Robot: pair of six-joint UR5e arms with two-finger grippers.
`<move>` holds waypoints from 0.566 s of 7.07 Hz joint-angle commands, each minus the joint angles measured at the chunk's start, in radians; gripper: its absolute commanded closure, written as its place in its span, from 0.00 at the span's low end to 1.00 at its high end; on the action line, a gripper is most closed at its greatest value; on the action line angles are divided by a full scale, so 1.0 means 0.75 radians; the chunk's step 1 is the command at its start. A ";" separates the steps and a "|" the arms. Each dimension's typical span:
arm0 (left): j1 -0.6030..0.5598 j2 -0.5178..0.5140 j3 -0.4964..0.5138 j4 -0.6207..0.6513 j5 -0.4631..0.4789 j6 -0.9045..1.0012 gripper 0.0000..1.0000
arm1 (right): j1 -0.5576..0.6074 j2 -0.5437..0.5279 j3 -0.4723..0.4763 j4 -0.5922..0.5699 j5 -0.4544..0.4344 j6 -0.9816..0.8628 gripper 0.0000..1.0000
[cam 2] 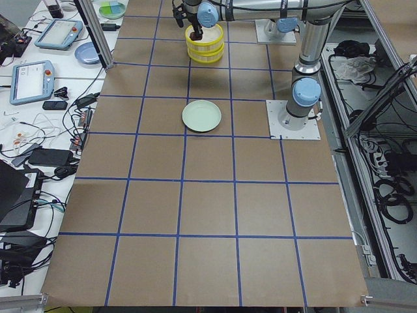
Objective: Stack buns with steamer
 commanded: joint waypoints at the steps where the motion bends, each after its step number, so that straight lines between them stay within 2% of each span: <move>1: -0.113 -0.069 -0.057 0.214 -0.043 -0.136 1.00 | -0.010 -0.101 -0.210 0.352 0.010 -0.007 0.01; 2: -0.136 -0.104 -0.061 0.251 -0.043 -0.155 1.00 | -0.016 -0.144 -0.320 0.502 0.010 -0.015 0.01; 3: -0.177 -0.135 -0.061 0.256 -0.043 -0.157 1.00 | -0.023 -0.175 -0.382 0.562 0.010 -0.017 0.01; 4: -0.224 -0.160 -0.061 0.256 -0.039 -0.181 0.91 | -0.023 -0.205 -0.423 0.599 0.012 -0.017 0.00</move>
